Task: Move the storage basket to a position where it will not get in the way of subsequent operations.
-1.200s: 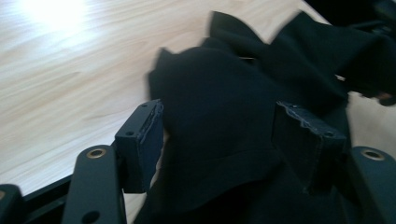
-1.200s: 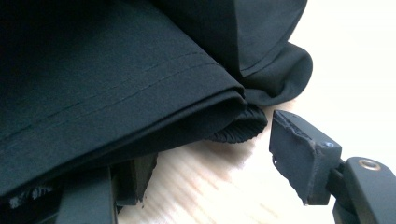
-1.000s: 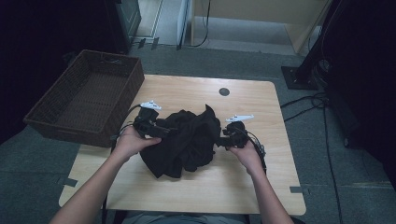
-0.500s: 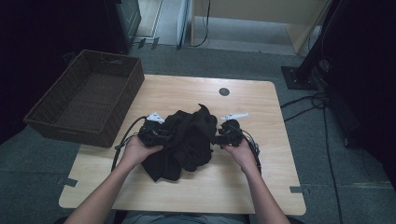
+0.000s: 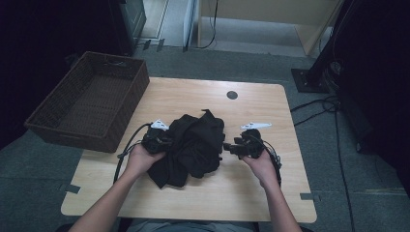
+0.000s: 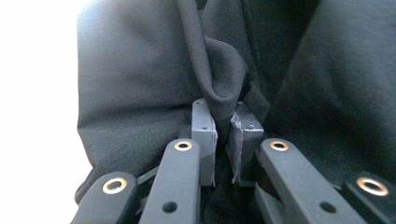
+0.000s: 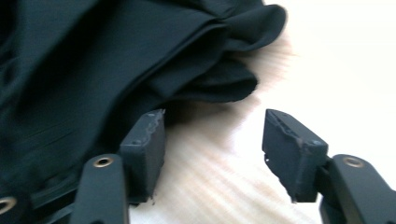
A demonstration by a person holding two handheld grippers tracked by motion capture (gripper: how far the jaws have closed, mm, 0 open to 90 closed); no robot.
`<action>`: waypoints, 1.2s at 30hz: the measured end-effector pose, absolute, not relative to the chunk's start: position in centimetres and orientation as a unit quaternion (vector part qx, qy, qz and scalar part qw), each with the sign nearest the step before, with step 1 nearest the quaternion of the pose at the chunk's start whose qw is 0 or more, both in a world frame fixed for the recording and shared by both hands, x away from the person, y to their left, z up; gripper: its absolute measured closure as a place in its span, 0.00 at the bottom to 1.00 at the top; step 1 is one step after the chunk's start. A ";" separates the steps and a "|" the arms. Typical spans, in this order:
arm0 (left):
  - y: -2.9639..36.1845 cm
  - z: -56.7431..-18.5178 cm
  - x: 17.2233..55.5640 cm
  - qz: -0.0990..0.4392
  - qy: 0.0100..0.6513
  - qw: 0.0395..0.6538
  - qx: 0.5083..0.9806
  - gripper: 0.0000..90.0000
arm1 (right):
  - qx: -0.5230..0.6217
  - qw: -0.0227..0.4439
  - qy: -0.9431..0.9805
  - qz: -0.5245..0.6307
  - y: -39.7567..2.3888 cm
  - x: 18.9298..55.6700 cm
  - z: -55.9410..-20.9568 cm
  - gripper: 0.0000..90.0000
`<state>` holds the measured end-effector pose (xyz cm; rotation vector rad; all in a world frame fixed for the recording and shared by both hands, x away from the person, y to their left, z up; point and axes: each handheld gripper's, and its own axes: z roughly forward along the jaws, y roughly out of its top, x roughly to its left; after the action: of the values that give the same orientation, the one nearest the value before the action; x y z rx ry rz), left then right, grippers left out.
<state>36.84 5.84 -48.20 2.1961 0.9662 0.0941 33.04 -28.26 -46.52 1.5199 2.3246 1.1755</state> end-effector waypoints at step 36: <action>8.0 -49.2 34.1 0.024 0.408 0.339 0.847 0.99 | 0.462 0.049 0.799 0.380 -26.8 37.8 -48.2 0.75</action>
<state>34.09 8.04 -49.22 2.2056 1.0625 0.0614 37.83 -26.76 -48.17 1.4095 2.4362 1.1592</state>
